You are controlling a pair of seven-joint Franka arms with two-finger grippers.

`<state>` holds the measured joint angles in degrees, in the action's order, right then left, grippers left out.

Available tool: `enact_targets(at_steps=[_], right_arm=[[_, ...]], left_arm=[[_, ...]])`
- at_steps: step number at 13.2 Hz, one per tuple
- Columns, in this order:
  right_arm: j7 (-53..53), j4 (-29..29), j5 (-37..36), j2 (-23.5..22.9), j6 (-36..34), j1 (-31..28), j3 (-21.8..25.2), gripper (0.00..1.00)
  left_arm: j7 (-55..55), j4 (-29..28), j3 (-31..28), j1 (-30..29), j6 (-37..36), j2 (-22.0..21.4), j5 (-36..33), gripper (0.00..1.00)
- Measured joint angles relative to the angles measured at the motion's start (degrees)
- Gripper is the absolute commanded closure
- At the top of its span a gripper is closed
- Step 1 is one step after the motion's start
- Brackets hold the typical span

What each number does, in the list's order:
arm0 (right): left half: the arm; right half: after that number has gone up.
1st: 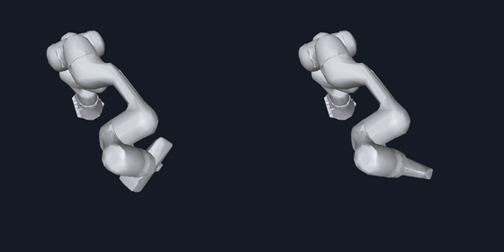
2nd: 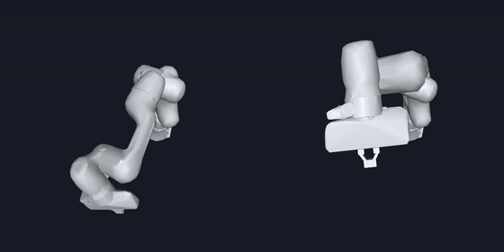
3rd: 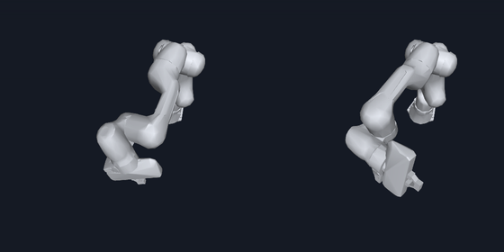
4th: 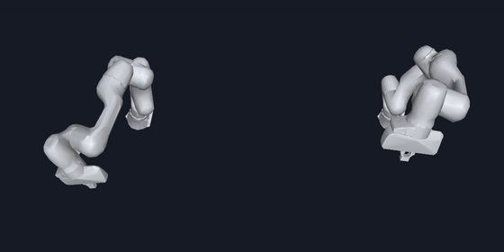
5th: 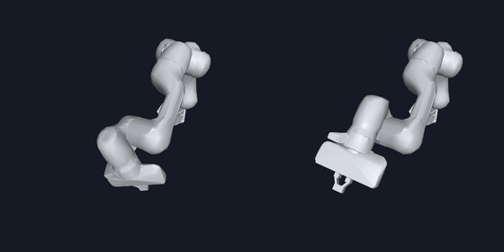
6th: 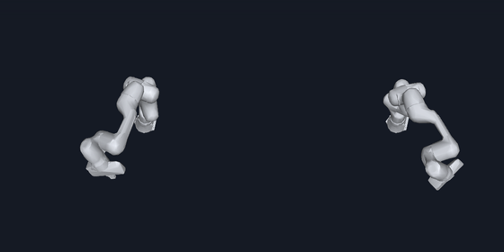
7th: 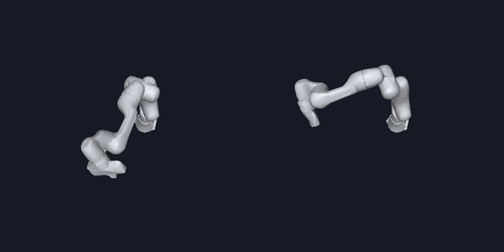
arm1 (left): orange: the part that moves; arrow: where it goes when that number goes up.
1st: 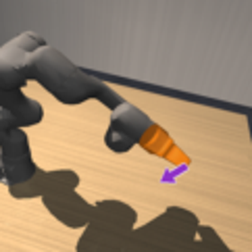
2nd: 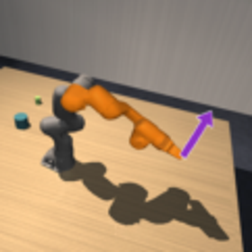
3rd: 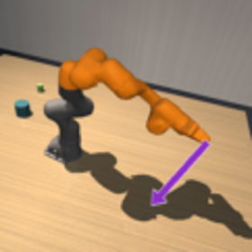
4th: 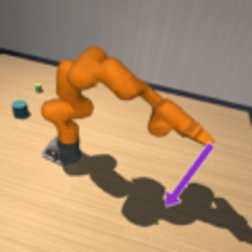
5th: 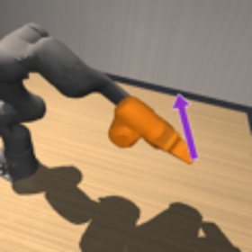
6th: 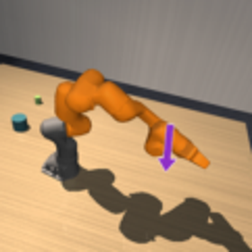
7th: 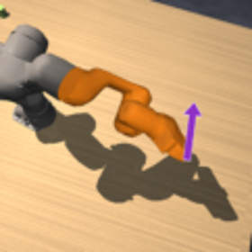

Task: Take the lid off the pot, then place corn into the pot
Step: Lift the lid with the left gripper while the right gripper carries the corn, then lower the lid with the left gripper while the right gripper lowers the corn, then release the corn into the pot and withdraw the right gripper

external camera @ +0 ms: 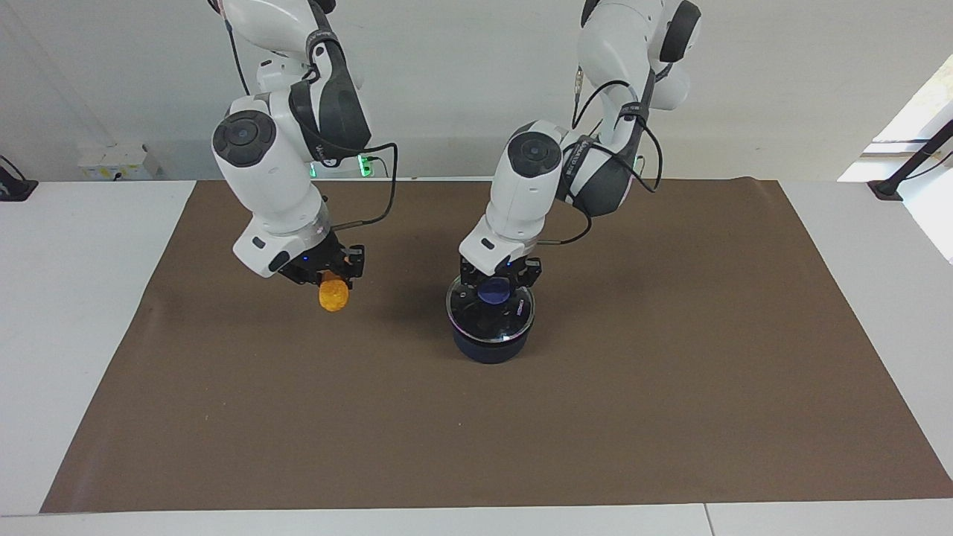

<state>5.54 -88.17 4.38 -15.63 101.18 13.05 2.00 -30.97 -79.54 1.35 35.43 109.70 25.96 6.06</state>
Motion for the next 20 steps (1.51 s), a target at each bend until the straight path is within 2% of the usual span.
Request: enact_targets(at_steps=[2,5,9,11,13,15,16,17,18,20], right_arm=[[1.1,0.0,0.2,-0.2,2.5,1.6,-0.1,1.0],[10.0,0.5,0.2,-3.3,7.0,7.9,-0.4,1.0],[22.4,11.5,0.2,-17.7,14.5,16.8,-0.6,1.0],[24.6,13.3,0.2,-20.6,17.5,19.2,-0.6,1.0],[25.7,12.6,0.2,-20.7,18.6,20.8,-0.6,1.0],[26.8,9.8,0.2,-20.3,20.8,21.8,-0.6,1.0],[27.3,8.1,0.2,-20.0,21.5,22.2,-0.6,0.95],[27.7,7.2,0.2,-19.8,21.7,22.4,-0.6,0.08],[27.8,6.6,0.2,-19.6,21.7,22.3,-0.5,0.0],[27.8,6.7,0.2,-19.0,20.9,22.2,0.1,0.0]], left_arm=[[0.1,0.0,-0.4,-1.5,-2.2,-2.3,0.1,0.75],[7.5,-0.1,-0.9,-9.0,-9.9,-5.8,0.1,0.75],[26.0,-2.2,-1.4,-24.2,-14.5,-7.4,0.1,0.79],[35.9,-7.3,-1.5,-31.7,-12.1,-8.8,0.1,0.79],[41.9,-16.1,-1.6,-36.9,-4.5,-11.3,0.1,0.79],[43.5,-26.0,-1.6,-38.5,4.6,-13.8,-0.7,0.79],[43.5,-29.7,-1.6,-38.5,7.9,-14.5,-0.9,0.79],[43.5,-32.2,-1.6,-38.6,9.9,-14.9,-1.0,0.79],[43.5,-33.7,-1.5,-38.6,10.9,-15.1,-1.0,0.79],[43.5,-35.0,-1.5,-38.8,11.4,-15.3,-1.1,0.79]])
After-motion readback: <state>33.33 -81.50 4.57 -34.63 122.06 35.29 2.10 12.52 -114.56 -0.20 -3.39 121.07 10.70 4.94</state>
